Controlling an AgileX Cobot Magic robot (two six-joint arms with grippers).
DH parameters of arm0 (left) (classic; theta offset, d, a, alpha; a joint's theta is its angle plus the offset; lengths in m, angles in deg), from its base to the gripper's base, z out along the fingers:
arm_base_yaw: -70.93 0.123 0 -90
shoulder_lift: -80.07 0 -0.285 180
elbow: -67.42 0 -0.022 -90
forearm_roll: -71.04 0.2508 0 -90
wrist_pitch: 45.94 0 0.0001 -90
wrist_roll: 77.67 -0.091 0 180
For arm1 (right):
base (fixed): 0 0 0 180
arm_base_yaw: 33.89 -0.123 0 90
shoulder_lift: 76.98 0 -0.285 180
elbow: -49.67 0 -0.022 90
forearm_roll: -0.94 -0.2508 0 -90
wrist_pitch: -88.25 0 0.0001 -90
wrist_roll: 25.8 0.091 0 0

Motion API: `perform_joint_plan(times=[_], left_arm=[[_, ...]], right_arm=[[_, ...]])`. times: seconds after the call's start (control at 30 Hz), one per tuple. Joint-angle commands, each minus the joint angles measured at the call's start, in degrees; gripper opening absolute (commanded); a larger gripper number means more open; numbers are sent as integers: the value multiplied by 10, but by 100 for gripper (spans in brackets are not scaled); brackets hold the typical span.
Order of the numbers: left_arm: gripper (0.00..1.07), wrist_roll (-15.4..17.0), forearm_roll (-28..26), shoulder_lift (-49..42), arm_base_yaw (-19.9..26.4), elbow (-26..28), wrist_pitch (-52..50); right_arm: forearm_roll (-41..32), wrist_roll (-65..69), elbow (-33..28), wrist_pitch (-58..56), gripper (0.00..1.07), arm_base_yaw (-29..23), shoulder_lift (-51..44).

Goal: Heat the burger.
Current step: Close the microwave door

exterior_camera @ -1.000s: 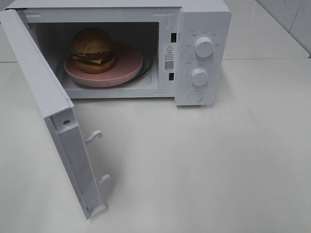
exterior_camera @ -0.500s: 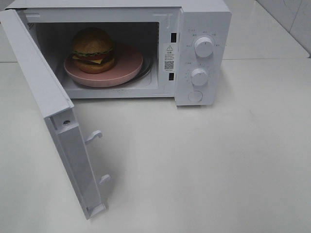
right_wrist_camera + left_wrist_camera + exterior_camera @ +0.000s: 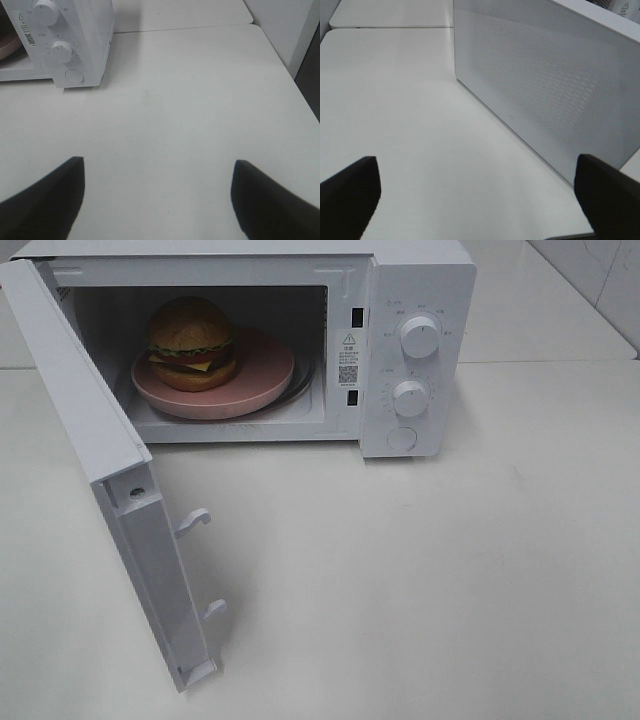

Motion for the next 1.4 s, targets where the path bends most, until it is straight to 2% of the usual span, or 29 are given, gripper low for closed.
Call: perform_joint_plan(times=[0.03,0.23,0.27,0.37,0.5,0.57,0.6,0.63,0.67,0.7,0.73,0.77,0.8,0.83,0.87,0.9,0.93,0.97,1.03,1.2,1.23,1.3,1.4], left_arm=[[98,-1,-6,-9,-1,-1,-1],[98,15,-1,-2,-1,-1,-3],[98,33,2,2,-1,3,-10],[98,52,3,15,-1,11,-34],[96,51,3,34,-1,14,-58],[87,51,4,55,-1,14,-85],[87,51,4,55,-1,14,-85],[74,51,4,72,-1,14,-105],[74,51,4,72,-1,14,-105],[58,51,4,87,-1,13,-120],[51,51,4,96,-1,13,-125],[51,51,4,96,-1,13,-125],[34,51,5,115,-1,13,-136],[27,51,7,124,-1,13,-144],[27,51,7,124,-1,13,-144],[8,51,15,146,-1,13,-158],[8,51,15,146,-1,13,-158],[0,49,23,166,-1,13,-177],[0,47,25,177,-1,13,-190],[0,47,28,226,-1,-20,-337],[0,47,28,226,-1,-20,-337],[0,46,28,258,-1,-57,-449],[0,46,28,266,-1,-67,-476]], right_arm=[[0,-5,-2,3,76,3,-15],[0,-5,-2,3,76,3,-15],[0,-5,-2,3,76,3,-15],[0,-5,-2,3,76,3,-15],[0,-5,-2,3,76,3,-15],[0,-5,-2,3,76,3,-15],[0,-5,-2,3,76,3,-15],[0,-5,-2,3,76,3,-15],[0,-5,-2,3,76,3,-15],[0,-5,-2,3,76,3,-15],[0,-5,-2,3,76,3,-15],[0,-5,-2,3,76,3,-15],[0,-5,-2,3,76,3,-15],[0,-5,-2,3,76,3,-15],[0,-5,-2,3,76,3,-15],[0,-5,-2,3,76,3,-15],[0,-5,-2,3,76,3,-15],[0,-5,-2,3,76,3,-15],[0,-5,-2,3,76,3,-15],[0,-5,-2,3,76,3,-15],[0,-5,-2,3,76,3,-15],[0,-5,-2,3,76,3,-15],[0,-5,-2,3,76,3,-15]])
